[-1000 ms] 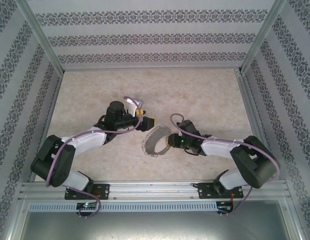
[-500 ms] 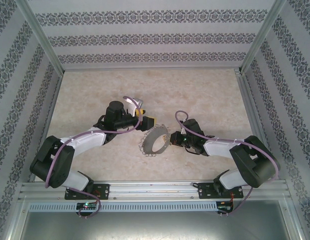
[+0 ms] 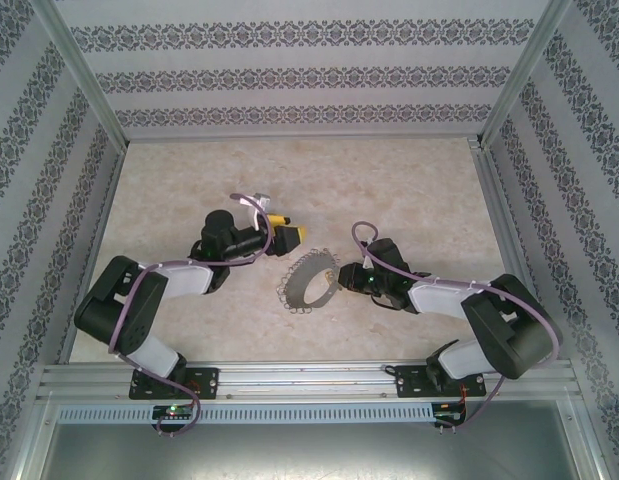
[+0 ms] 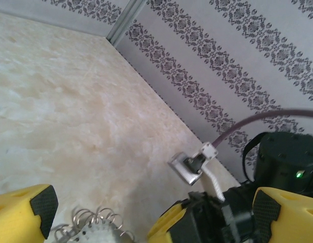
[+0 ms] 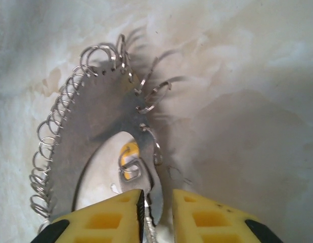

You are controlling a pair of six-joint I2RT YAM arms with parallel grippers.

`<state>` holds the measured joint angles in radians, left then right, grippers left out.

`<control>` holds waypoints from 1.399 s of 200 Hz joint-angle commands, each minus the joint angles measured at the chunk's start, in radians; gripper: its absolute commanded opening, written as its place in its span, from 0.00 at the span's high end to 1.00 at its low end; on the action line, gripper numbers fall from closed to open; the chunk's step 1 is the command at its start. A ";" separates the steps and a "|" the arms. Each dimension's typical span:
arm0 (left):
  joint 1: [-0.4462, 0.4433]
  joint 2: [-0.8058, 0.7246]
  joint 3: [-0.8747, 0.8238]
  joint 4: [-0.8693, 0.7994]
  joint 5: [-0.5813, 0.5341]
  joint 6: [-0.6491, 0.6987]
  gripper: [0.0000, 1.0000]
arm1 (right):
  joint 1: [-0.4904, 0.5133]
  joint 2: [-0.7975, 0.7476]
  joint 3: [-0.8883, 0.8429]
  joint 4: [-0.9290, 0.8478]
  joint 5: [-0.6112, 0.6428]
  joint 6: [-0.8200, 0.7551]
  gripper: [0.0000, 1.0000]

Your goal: Put the keys on the keyring

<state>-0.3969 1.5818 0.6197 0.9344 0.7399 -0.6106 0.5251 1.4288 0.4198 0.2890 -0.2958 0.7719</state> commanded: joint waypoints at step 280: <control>0.010 -0.297 0.056 -0.474 -0.358 0.198 0.00 | 0.008 0.107 0.035 0.203 -0.118 0.094 0.68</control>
<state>-0.3969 1.2839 0.6022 0.5396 0.3870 -0.3748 0.5152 1.5536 0.4217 0.5770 -0.4839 0.9154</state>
